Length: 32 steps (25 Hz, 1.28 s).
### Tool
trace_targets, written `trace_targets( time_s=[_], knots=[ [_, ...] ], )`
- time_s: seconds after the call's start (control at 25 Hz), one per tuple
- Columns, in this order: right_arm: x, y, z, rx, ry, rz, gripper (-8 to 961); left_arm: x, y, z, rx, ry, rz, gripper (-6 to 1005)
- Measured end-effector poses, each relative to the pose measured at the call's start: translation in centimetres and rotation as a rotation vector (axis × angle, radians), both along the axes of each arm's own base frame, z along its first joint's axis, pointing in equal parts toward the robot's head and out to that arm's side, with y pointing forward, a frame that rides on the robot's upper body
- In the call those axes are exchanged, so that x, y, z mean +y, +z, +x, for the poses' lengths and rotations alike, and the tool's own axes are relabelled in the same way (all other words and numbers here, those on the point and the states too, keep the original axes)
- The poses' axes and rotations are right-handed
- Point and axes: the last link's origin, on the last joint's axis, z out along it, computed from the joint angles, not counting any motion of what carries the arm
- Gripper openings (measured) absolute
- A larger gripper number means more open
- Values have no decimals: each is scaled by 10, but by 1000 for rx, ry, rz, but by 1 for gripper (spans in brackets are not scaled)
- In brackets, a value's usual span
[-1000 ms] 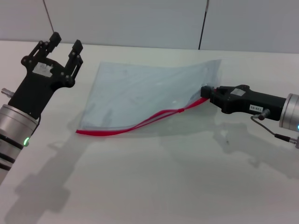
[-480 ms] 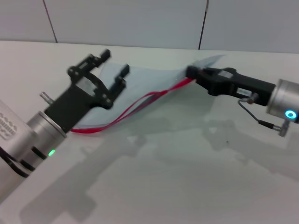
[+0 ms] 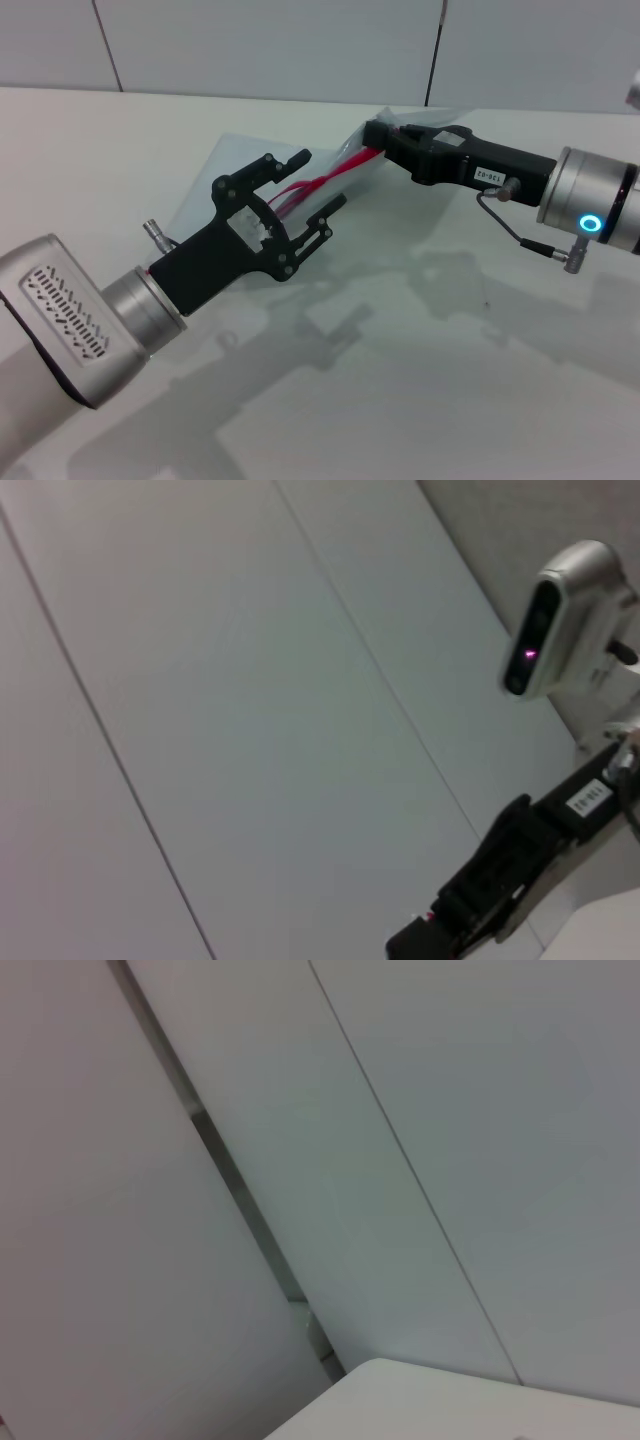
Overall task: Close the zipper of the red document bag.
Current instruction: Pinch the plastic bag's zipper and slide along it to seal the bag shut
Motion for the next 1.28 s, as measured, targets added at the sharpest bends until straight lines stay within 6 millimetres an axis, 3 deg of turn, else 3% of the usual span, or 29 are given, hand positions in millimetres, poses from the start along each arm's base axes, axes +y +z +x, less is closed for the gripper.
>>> trace_targets(
  time_s=[1.0,1.28],
  knots=[
    [-8,-6,-13,12,72,-62,35,1,-9,-6,161,-16,104,516],
    [-8,-6,-11,8,62,-60,35,0,-10,-6,170,-18,122,262]
  ],
)
